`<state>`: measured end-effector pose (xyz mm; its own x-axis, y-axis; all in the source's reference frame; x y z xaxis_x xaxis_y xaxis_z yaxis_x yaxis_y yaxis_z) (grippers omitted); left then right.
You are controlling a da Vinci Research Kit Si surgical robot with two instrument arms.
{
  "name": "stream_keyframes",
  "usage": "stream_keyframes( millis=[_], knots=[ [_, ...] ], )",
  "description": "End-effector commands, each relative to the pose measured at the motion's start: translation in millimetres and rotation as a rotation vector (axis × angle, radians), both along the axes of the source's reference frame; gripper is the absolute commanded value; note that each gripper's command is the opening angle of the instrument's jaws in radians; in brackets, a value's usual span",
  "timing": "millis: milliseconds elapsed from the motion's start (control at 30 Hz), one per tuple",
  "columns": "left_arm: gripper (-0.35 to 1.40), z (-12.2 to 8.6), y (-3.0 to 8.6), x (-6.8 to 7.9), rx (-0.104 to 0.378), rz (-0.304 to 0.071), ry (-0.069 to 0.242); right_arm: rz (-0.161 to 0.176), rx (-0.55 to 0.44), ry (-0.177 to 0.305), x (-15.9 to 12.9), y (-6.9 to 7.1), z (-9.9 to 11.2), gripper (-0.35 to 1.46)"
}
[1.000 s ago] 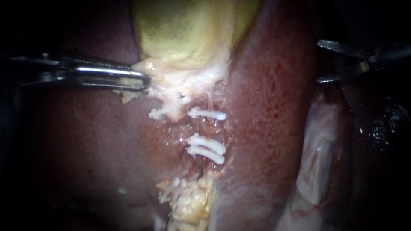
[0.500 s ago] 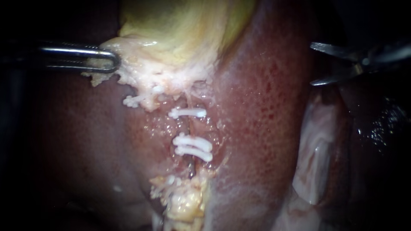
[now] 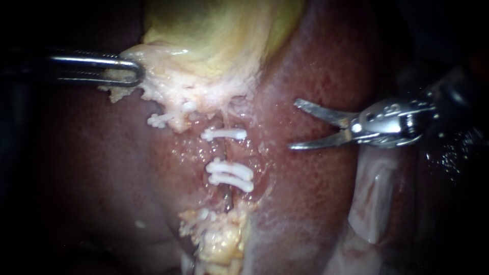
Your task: Go to the cutting position right tube
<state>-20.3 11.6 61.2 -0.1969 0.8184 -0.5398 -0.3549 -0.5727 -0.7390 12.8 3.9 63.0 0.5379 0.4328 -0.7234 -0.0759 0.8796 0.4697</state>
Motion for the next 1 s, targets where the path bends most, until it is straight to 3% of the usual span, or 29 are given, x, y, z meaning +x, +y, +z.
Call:
stream_keyframes(
  millis=[33, 267, 667, 900, 1000],
  knots=[
    [-0.35, -0.2, 0.0, 0.0, 0.000, -0.001, 0.000, -0.008, 0.014, 0.000, 0.5, -0.5, 0.4, 1.39],
    [-0.35, -0.3, -0.1, -0.1, 0.000, -0.002, 0.001, -0.022, 0.116, 0.011, 4.4, -3.0, 3.0, 1.39],
    [-0.35, -0.5, -0.2, -0.2, 0.000, -0.003, 0.002, -0.061, 0.163, 0.013, 7.5, -4.6, 6.7, 1.38],
    [-0.35, -0.5, -0.3, -0.2, 0.000, -0.003, 0.002, -0.088, 0.178, 0.094, 8.0, -4.7, 7.4, 1.38],
    [-0.35, -0.5, -0.3, -0.2, 0.000, -0.003, 0.002, -0.122, 0.184, 0.153, 7.9, -4.6, 7.5, 1.38]
  ],
)
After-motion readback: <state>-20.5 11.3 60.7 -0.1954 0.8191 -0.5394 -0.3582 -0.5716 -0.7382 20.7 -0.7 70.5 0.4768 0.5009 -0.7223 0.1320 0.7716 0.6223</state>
